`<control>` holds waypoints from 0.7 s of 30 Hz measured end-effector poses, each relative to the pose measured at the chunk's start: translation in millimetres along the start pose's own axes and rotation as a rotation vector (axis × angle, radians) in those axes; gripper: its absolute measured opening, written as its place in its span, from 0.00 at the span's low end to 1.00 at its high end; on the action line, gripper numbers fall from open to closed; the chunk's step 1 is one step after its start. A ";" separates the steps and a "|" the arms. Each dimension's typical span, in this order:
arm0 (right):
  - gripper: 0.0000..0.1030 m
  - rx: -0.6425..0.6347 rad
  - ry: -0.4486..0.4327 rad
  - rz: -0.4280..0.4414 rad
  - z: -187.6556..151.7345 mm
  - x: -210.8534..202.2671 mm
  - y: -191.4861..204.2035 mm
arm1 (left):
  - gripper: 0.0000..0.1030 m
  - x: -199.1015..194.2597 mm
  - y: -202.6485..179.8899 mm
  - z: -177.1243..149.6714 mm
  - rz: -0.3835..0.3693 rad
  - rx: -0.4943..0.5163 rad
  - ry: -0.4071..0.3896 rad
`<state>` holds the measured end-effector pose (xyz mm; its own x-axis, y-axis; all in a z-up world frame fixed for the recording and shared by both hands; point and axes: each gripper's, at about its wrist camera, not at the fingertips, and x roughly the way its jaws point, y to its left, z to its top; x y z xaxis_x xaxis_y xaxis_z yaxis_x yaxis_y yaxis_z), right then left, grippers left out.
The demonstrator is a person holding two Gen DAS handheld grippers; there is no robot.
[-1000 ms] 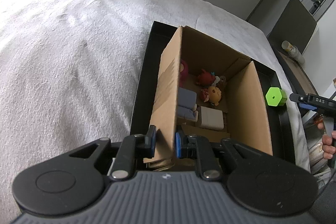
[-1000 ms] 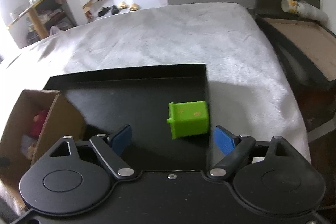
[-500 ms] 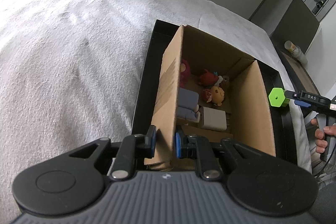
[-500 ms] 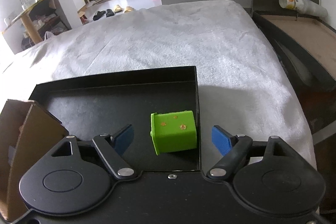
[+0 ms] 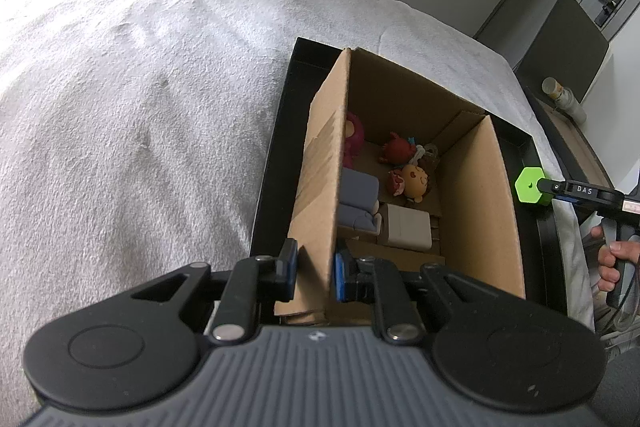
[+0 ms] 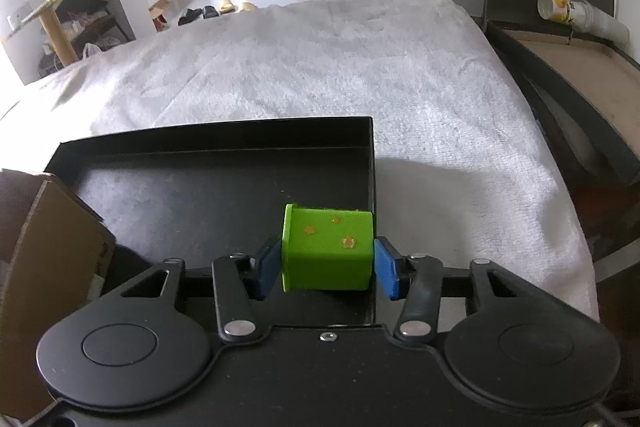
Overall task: Organize rigid objects
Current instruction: 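Lift the green cube over the box and drop it inside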
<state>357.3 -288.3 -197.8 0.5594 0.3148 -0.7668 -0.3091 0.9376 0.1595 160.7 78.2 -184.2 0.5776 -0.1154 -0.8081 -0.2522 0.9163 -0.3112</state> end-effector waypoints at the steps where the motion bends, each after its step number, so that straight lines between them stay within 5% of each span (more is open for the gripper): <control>1: 0.47 0.000 -0.003 0.004 0.0 -2.1 0.7 | 0.16 0.0 0.1 0.1 -0.001 0.000 -0.001; 21: 0.47 -0.091 -0.062 0.076 12.1 -59.2 58.1 | 0.17 -2.5 -3.1 -0.6 -0.008 0.007 -0.003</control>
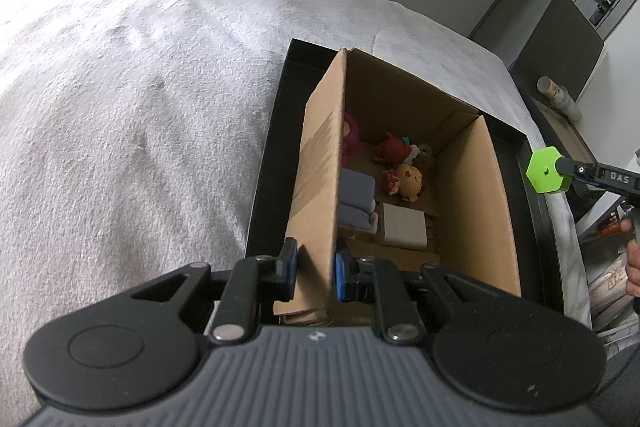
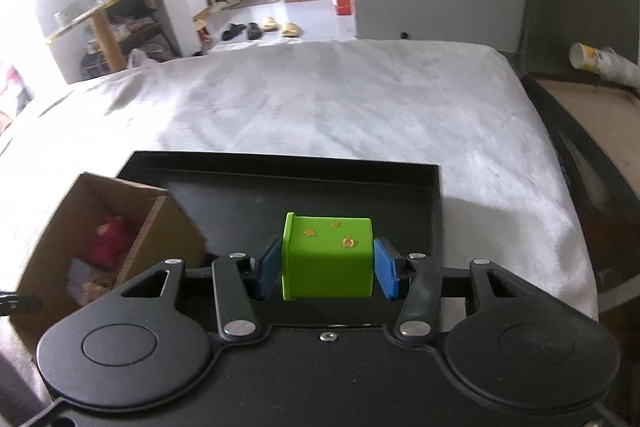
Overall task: Organize rigid objects
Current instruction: 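Lift the green cube over the box and drop it inside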
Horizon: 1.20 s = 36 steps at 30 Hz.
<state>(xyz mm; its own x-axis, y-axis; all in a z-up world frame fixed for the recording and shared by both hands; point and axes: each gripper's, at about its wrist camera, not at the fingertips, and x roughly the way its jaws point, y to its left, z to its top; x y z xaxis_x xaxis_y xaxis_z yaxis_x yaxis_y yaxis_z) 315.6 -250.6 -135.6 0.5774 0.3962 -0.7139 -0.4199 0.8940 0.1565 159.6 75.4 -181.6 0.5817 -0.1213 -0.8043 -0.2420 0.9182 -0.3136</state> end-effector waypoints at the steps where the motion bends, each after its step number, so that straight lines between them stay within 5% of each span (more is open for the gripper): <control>1: 0.47 -0.013 -0.002 0.011 2.2 -3.1 5.7 | 0.16 0.0 0.1 -0.1 -0.001 0.001 -0.001; 18: 0.47 -0.167 -0.067 0.154 36.3 -31.1 89.4 | 0.16 -5.3 3.2 -1.1 -0.029 -0.013 -0.017; 36: 0.47 -0.276 0.001 0.209 30.6 -17.0 162.7 | 0.16 -5.2 8.5 -2.2 -0.056 -0.025 -0.021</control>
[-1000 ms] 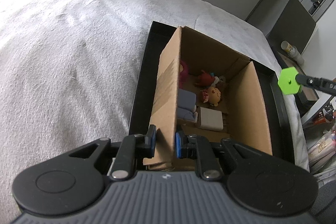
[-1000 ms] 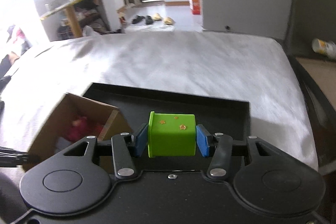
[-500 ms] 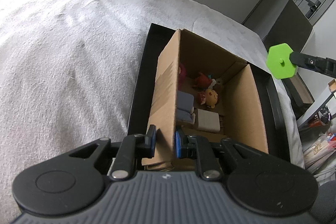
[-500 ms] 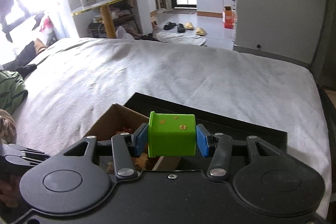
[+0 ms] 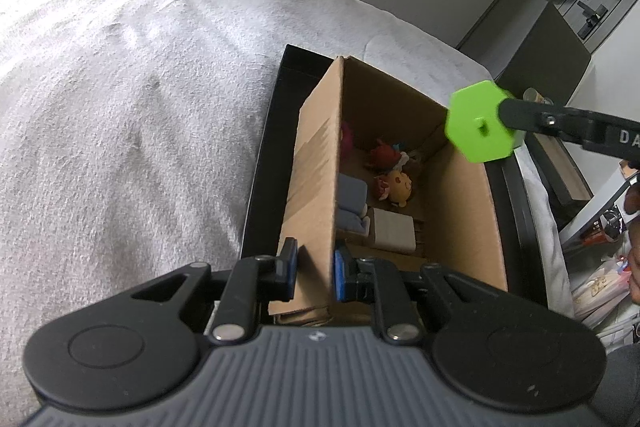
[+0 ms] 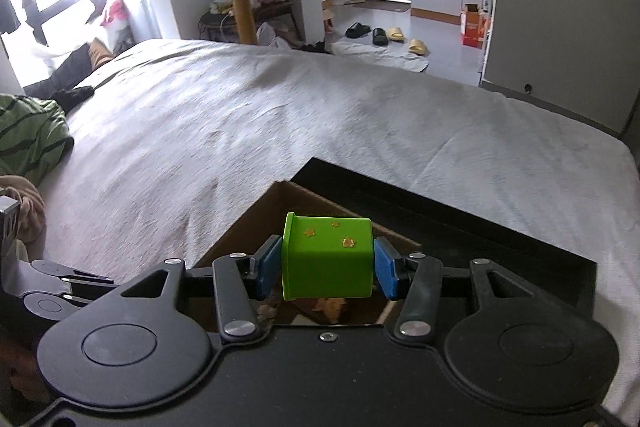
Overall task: Organize rigid objects
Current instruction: 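Lift the green cube over the box and drop it inside, then open the left gripper off the box wall while the right gripper withdraws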
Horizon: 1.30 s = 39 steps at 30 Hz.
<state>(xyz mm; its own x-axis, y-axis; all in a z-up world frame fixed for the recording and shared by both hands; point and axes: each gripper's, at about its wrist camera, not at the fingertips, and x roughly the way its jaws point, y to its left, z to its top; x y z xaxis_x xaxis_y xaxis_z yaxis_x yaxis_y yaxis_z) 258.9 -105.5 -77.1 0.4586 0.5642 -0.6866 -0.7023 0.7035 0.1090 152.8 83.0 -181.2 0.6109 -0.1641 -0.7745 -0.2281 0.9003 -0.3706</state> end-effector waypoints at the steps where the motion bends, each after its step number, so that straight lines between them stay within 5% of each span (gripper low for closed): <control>1: 0.47 -0.002 0.006 0.002 0.1 2.7 3.1 | 0.17 0.2 0.0 0.1 -0.001 -0.001 0.000; 15: 0.48 -0.046 0.068 -0.015 0.0 37.3 38.3 | 0.17 2.4 2.8 -0.3 -0.012 -0.004 0.003; 30: 0.49 0.081 -0.005 -0.056 -6.1 -17.8 1.7 | 0.16 4.2 3.7 -0.1 -0.007 -0.010 0.007; 39: 0.60 0.219 -0.011 -0.074 -32.6 -49.5 -22.6 | 0.17 1.4 3.7 0.1 0.007 -0.020 0.024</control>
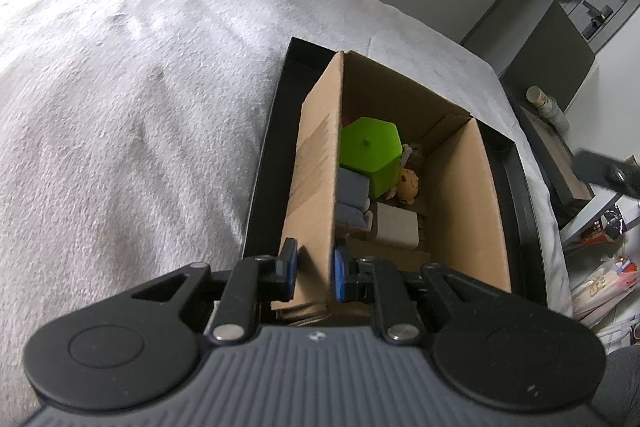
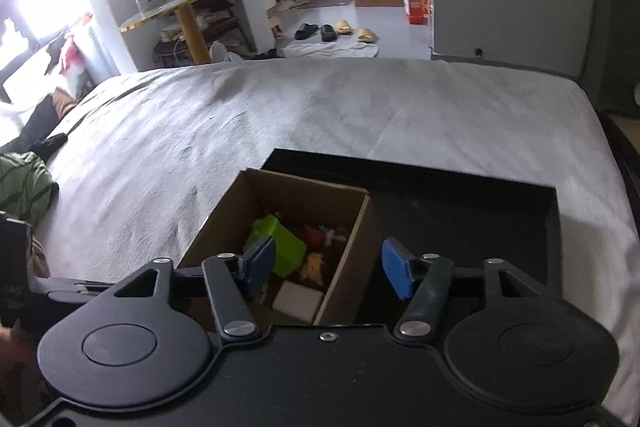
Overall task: Organize rigid objects
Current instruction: 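Open the left gripper off the box wall while the right gripper withdraws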
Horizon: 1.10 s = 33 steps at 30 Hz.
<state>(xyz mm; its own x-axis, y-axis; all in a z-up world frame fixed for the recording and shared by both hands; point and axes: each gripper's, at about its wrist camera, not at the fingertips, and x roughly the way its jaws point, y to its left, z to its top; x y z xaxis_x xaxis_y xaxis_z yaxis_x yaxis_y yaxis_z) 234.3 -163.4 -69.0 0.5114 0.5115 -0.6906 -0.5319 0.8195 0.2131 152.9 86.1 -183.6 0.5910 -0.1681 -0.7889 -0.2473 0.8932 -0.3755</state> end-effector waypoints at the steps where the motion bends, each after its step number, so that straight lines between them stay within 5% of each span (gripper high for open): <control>1: 0.62 0.006 0.001 0.001 -2.7 -2.8 -1.4 | 0.17 -1.7 -0.5 0.0 0.006 0.001 -0.001; 24: 0.92 0.187 -0.001 -0.031 -41.6 -52.9 -26.6 | 0.19 -58.1 -31.6 16.7 0.075 0.074 0.000; 33: 1.00 0.215 -0.040 -0.056 -45.9 -81.9 -25.6 | 0.54 -96.8 -50.5 15.0 0.067 0.103 -0.045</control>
<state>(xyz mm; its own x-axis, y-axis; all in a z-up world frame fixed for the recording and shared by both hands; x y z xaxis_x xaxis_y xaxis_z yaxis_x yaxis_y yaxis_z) 175.1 -238.2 -49.7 0.5645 0.4700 -0.6785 -0.3479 0.8809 0.3208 119.7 63.6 -80.9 0.6103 -0.0896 -0.7871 -0.2089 0.9402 -0.2691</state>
